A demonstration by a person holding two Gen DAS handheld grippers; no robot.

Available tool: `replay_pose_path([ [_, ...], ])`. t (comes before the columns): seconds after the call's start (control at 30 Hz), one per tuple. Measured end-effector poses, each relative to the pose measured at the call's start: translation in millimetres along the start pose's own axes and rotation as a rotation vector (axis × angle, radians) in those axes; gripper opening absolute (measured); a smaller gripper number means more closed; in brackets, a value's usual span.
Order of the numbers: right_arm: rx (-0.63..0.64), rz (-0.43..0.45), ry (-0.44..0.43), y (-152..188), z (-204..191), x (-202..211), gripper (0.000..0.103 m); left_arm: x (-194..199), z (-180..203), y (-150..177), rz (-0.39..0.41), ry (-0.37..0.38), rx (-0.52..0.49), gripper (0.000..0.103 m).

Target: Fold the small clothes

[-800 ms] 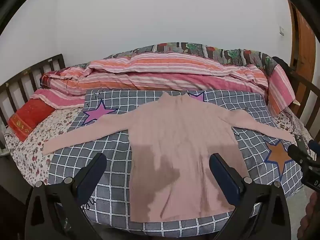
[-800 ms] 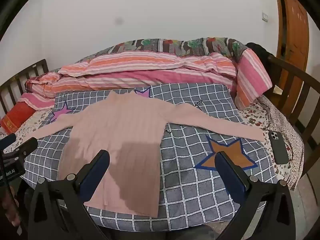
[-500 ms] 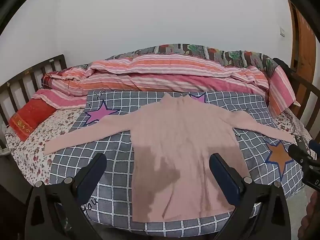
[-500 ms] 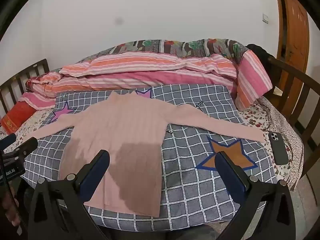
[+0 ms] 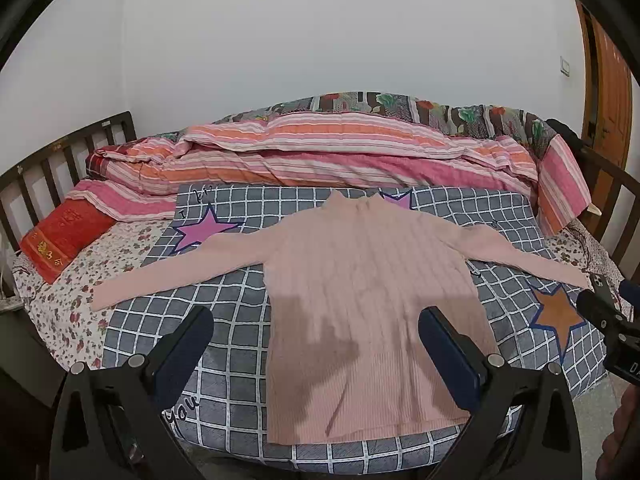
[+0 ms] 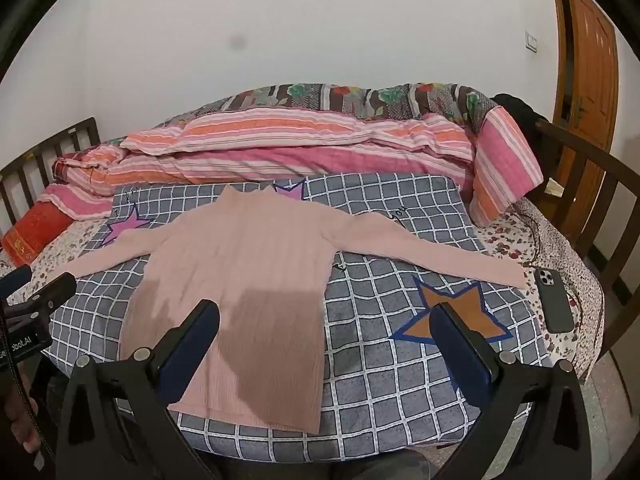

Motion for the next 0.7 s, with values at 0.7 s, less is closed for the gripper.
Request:
replay_pose_path([
  [0.7,-0.007,-0.003,-0.019,1.7,-3.7,1.2,0.103,6.5,-9.4,-7.5,0.007,-0.006,0.002,0.103],
])
Point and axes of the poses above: each gripper's, at about its wrist camera, not at the fingertips, and x roughly against the way its jaws point, z to its right, y to its underside, the point moved 9 cm from there along -x, roughly the way its jaws point, and after that the axes turned 6 degrees about -y, right-handed, at the moved point
